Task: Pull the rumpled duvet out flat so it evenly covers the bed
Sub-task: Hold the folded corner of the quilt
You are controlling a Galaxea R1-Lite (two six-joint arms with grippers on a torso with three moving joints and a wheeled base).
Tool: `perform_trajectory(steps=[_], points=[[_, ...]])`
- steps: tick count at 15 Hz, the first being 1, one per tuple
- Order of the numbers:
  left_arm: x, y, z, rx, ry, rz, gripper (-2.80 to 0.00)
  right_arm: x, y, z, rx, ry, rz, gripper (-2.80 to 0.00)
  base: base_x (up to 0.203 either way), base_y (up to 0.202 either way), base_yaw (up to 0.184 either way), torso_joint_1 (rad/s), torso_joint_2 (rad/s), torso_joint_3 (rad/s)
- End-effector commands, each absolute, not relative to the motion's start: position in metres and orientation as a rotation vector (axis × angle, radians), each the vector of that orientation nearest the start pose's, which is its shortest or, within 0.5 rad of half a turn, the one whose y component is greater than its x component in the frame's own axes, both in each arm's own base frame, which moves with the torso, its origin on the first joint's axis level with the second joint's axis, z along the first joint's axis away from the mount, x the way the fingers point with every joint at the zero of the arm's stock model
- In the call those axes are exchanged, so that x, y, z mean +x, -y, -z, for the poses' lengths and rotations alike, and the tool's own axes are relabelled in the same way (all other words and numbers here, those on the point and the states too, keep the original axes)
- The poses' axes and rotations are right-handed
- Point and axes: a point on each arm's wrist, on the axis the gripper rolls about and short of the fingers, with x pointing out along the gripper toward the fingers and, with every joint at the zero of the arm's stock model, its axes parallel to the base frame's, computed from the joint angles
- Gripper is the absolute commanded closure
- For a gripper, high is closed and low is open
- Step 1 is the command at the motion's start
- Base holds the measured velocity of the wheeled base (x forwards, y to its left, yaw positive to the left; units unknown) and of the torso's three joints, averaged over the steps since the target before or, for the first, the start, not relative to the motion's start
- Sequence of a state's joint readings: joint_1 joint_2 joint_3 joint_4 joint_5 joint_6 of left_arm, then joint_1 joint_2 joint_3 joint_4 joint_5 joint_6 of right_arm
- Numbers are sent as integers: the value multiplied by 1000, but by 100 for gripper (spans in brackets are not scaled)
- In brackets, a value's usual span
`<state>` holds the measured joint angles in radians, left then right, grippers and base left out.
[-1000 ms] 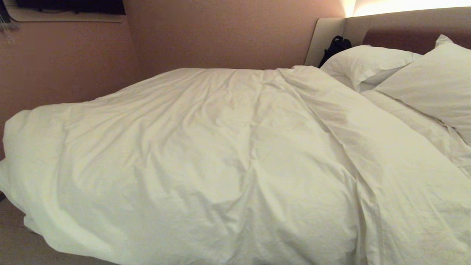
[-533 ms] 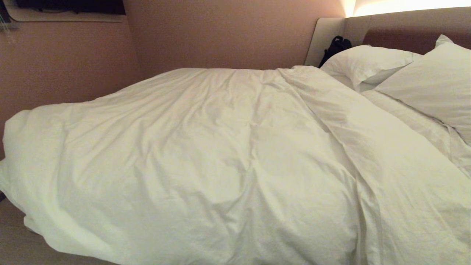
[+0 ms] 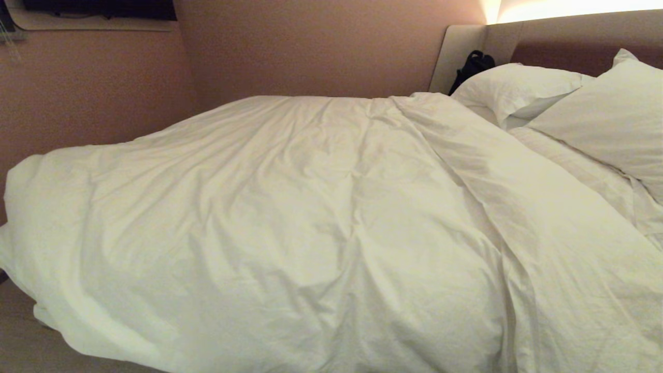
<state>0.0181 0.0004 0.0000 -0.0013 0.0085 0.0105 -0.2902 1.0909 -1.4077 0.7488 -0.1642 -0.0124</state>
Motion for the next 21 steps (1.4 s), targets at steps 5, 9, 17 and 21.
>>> perform_trajectory(steps=[5, 9, 17, 21], points=[[-23, 0, -76, 11, 0, -28, 0, 77, 10, -364, 639, -156, 372, -280, 0, 0, 0, 0, 0, 0], [-23, 0, -76, 11, 0, -28, 0, 43, 3, -363, 530, -171, 195, -280, 0, 0, 0, 0, 0, 0], [-23, 0, -76, 11, 0, -28, 0, -5, 4, -337, 210, -150, 69, 0, 0, 0, 0, 0, 0, 0], [-23, 0, -76, 11, 0, -28, 0, -33, 7, -316, 140, -112, 57, 0, 0, 0, 0, 0, 0, 0]])
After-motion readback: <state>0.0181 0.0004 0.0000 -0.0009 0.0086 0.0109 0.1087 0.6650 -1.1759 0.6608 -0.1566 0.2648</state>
